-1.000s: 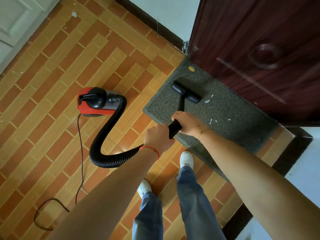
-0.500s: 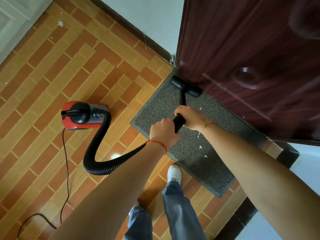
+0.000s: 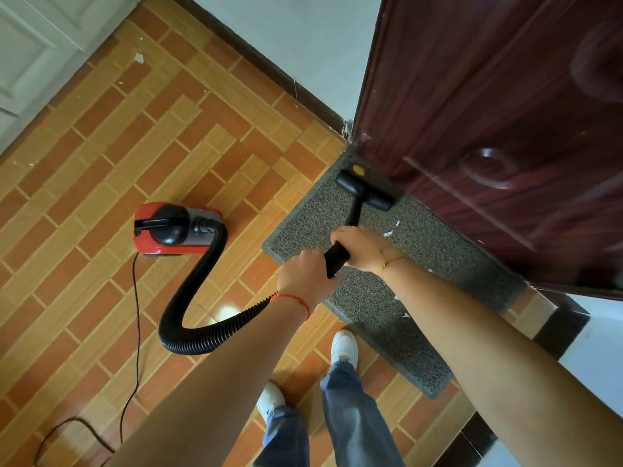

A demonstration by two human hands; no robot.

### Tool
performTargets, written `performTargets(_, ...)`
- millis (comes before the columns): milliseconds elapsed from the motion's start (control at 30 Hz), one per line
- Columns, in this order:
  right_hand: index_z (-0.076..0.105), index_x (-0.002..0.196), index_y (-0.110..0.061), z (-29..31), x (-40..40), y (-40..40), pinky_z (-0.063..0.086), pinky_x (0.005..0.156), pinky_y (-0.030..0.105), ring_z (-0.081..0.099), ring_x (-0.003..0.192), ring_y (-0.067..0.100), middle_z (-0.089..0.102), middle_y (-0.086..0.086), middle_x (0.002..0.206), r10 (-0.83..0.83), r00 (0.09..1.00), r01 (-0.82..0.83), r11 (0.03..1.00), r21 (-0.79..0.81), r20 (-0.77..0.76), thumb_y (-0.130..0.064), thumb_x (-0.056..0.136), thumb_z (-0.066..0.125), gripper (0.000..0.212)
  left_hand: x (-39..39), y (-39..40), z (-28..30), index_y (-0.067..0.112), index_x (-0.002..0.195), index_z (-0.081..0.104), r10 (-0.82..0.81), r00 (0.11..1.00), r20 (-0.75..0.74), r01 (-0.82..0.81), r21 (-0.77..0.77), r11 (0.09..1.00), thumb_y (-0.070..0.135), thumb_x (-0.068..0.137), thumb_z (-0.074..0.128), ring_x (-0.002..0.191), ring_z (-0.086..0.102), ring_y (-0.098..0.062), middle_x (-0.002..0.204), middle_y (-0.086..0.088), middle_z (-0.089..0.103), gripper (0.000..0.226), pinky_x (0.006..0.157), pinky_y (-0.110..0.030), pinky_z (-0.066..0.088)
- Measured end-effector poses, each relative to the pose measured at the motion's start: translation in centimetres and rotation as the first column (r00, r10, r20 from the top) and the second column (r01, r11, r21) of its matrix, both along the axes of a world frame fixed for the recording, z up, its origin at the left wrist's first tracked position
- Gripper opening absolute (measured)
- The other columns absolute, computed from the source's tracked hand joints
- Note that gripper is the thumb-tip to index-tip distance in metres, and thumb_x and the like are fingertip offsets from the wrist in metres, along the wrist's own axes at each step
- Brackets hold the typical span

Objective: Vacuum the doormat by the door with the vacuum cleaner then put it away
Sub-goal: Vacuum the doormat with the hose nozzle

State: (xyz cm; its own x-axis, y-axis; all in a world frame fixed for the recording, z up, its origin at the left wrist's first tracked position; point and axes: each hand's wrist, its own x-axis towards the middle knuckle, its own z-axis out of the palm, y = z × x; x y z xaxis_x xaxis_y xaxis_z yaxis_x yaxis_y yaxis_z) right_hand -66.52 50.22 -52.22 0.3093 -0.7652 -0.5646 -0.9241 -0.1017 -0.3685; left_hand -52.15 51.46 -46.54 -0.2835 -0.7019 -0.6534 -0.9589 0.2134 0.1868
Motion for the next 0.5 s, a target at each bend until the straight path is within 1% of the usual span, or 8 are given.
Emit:
performTargets(100,0.057,0.101,-0.013,0.5,2.4,1.5,0.042,0.066,0.027,0.064,0.093,0.022,0.061,0.002,0.105,0.012,1.000,-0.012,1.000,0.025,0.002,-0.011,0.090,0.055,0.011,2.5,1.4,0.6,0.018,0.093,0.053,-0.015,1.000,0.005,0.015,0.018,1.000,0.030,0.086,0.055,0.057,0.053,-0.015,0.069,0.004,0.050,0.014,0.042,-0.023,0.036)
performTargets(267,0.056,0.100,-0.010,1.3,7.0,4.9,0.042,0.063,0.030,0.066,0.092,0.026,0.062,0.005,0.105,0.019,1.000,-0.019,0.999,0.032,-0.002,-0.011,0.090,0.054,0.010,7.2,3.9,1.7,0.020,0.089,0.049,-0.098,0.995,0.035,0.097,0.025,0.995,0.033,0.085,0.055,0.052,0.046,-0.011,0.067,0.005,0.047,0.015,0.042,-0.023,0.033)
performTargets(433,0.054,0.095,-0.012,1.7,11.7,8.8,0.042,0.059,0.031,0.067,0.086,0.026,0.064,0.005,0.099,-0.063,0.998,0.062,0.997,0.051,0.019,-0.016,0.090,0.053,0.006,12.0,6.7,2.5,0.018,0.091,0.055,-0.189,0.980,0.061,0.188,0.024,0.982,0.036,0.085,0.056,0.055,0.050,-0.014,0.069,0.004,0.051,0.019,0.043,-0.023,0.033)
performTargets(500,0.055,0.095,-0.013,1.9,13.5,10.4,0.039,0.055,0.028,0.066,0.081,0.025,0.064,0.004,0.095,-0.093,0.995,0.092,0.995,0.047,0.026,-0.017,0.090,0.052,0.007,13.9,7.9,2.7,0.020,0.089,0.054,-0.210,0.976,0.056,0.209,0.030,0.978,0.037,0.084,0.056,0.059,0.055,-0.016,0.069,0.004,0.053,0.018,0.045,-0.025,0.037)
